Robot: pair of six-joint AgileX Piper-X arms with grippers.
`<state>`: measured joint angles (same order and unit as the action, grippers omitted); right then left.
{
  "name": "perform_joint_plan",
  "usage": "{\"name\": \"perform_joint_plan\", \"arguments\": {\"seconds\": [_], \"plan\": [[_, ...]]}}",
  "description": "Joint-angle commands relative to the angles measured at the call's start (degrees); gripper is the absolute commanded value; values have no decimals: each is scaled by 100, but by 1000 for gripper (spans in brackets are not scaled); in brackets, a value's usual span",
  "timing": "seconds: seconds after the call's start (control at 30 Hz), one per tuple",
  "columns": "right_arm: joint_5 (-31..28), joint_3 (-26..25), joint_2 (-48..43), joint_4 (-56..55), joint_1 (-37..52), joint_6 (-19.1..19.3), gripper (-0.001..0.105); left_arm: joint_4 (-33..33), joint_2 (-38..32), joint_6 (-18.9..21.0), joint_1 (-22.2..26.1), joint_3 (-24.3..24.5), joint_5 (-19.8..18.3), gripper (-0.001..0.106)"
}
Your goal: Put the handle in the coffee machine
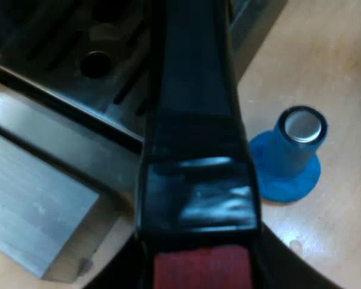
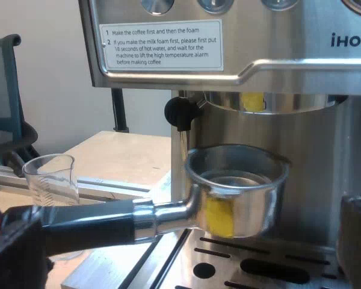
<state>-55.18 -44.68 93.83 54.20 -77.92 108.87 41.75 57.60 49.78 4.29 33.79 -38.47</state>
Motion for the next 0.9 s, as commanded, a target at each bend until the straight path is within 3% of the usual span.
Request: {"name": "perform_joint_plan", "arguments": {"seconds": [0.03,0.23,0.53,0.9], "plan": [[-9,-8,-9,83,-5,49,105,2,78,-280,340,96,-501,1],[-9,-8,-9,83,-5,49,105,352,85,-779,505,96,-699,1],[-9,-8,-9,83,-5,49,105,394,160,-779,505,110,-781,1],[-9,-8,-9,83,-5,49,105,904,694,-1280,476,593,-911,1]]}}
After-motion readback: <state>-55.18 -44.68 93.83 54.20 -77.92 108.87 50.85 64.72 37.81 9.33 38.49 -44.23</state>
